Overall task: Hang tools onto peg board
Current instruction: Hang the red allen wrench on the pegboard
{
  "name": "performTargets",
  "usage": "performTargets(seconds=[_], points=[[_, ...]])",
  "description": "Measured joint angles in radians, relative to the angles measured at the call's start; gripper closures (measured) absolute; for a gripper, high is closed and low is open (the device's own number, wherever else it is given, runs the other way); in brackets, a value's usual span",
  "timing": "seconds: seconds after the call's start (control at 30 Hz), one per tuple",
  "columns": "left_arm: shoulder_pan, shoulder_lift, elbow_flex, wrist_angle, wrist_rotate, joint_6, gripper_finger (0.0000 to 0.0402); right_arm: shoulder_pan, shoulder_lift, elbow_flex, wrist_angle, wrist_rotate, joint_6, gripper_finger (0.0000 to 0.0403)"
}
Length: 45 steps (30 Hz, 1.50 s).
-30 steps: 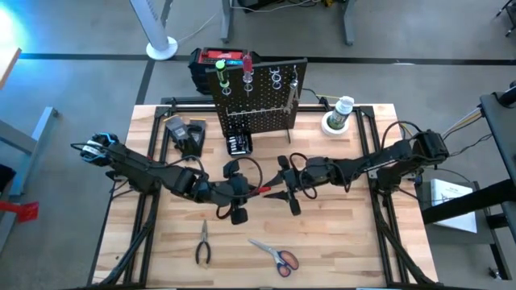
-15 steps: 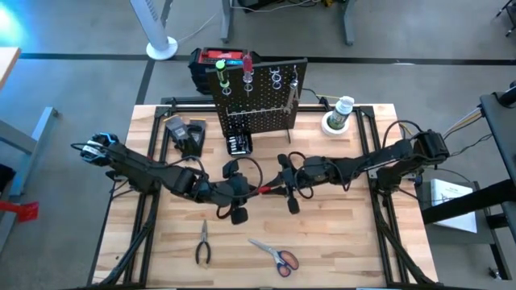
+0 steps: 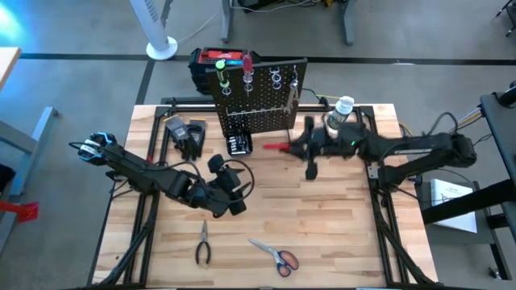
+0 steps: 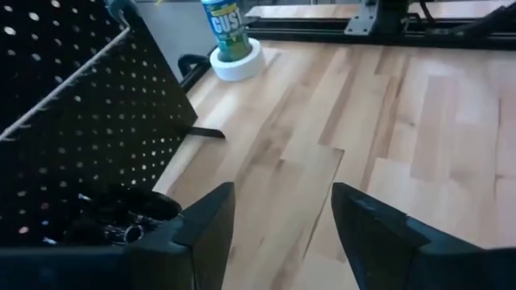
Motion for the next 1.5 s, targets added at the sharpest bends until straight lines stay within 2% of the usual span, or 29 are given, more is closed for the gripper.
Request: performTargets(seconds=[0.17,0.4,0.53,0.67,1.03,1.2,1.3,1.5], points=[[0.001,0.000,-0.078,0.126,0.031,0.026,0.0220,-0.123,-0.003,0.189,-0.166,-0.064,-0.093,0.0380],[0.000,0.000,-0.184,0.272,0.061,-0.006,0.0245,-0.242,0.065,0.470,-0.269,-0.189,-0.146,0.0380],[-0.003,0.000,-0.228,0.323,0.087,-0.017,0.0247,-0.305,0.103,0.585,-0.349,-0.211,-0.161,0.0380],[-0.005,0.000,-0.239,0.361,0.092,-0.005,0.0247,-0.370,0.147,0.662,-0.352,-0.242,-0.142,0.0380],[-0.010,-0.001,-0.251,0.361,0.093,0.014,0.0247,-0.483,0.278,0.738,-0.340,-0.268,-0.121,0.0380],[-0.011,-0.001,-0.284,0.364,0.093,-0.015,0.0247,-0.505,0.294,0.738,-0.345,-0.270,-0.124,0.0380],[-0.011,-0.001,-0.305,0.363,0.095,-0.036,0.0247,-0.518,0.292,0.738,-0.348,-0.312,-0.108,0.0380],[-0.011,-0.001,-0.327,0.379,0.095,-0.047,0.0247,-0.520,0.292,0.738,-0.451,-0.336,-0.095,0.0380]])
